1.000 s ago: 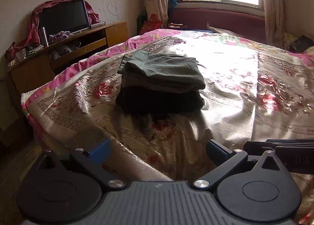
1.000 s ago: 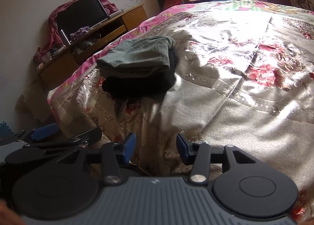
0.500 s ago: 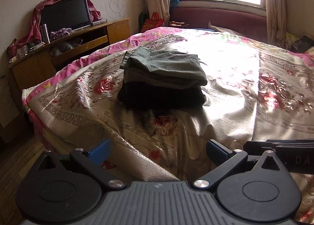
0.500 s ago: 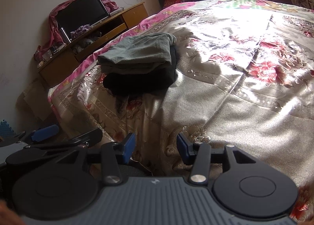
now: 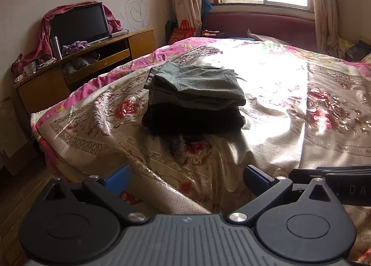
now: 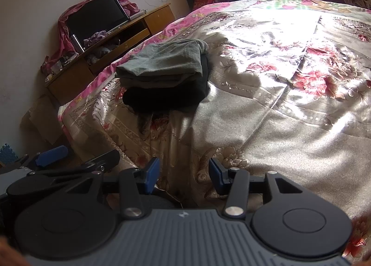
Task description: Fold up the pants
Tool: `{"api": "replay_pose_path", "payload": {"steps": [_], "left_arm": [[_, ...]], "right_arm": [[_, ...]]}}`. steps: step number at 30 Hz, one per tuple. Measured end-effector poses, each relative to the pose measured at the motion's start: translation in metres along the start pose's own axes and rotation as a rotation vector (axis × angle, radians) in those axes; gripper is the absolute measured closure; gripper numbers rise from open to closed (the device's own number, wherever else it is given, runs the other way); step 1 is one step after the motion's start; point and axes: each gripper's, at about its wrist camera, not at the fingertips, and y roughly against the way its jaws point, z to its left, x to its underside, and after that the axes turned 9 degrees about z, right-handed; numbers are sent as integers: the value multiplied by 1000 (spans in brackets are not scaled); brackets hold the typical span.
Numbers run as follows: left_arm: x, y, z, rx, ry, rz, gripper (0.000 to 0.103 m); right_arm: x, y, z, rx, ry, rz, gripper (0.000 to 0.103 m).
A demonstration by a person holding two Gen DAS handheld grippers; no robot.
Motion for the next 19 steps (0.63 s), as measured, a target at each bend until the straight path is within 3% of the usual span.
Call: {"api": "replay_pose_path", "payload": {"steps": [19], "left_arm": [[0,5,-3,-18,-18,-25,0]], "right_arm": [[2,4,1,-4,-1,-6,55]]}}
